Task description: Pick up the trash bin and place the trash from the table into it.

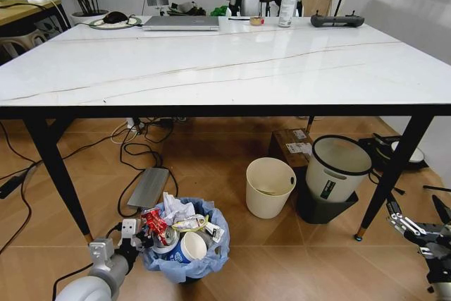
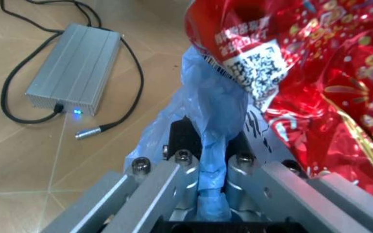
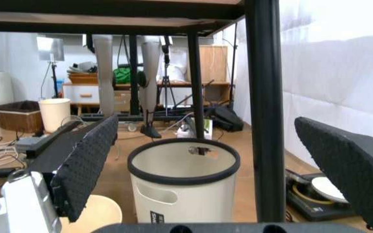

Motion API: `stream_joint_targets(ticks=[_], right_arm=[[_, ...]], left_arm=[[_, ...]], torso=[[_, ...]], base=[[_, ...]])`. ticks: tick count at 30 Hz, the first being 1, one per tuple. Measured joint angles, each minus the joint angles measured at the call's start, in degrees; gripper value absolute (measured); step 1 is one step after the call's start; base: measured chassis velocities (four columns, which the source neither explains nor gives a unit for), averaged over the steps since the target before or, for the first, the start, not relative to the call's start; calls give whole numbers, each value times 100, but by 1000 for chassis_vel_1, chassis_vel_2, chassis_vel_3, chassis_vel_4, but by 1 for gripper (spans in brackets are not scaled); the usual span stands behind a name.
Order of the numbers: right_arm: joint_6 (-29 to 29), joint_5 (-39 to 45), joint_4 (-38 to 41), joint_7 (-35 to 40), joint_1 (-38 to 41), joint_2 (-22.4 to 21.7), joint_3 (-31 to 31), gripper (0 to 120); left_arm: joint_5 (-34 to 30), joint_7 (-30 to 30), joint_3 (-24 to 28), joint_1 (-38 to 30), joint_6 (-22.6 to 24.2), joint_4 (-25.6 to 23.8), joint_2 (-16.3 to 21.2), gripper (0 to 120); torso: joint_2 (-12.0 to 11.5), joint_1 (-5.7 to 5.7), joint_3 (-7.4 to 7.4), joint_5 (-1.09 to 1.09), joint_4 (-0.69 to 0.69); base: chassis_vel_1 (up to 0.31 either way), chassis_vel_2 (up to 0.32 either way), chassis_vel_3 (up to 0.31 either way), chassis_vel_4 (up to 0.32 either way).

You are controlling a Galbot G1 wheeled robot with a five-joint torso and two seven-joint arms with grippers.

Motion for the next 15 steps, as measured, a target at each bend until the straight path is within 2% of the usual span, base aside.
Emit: stream_joint_targets(ticks=[15], right_arm=[[0,0,0,0,0,0,0,100]], left_arm=[[18,15,6,-19,-25,87,22,0]], torso=[[-331,-55,-275,0,0]], base=[[0,0,0,0]])
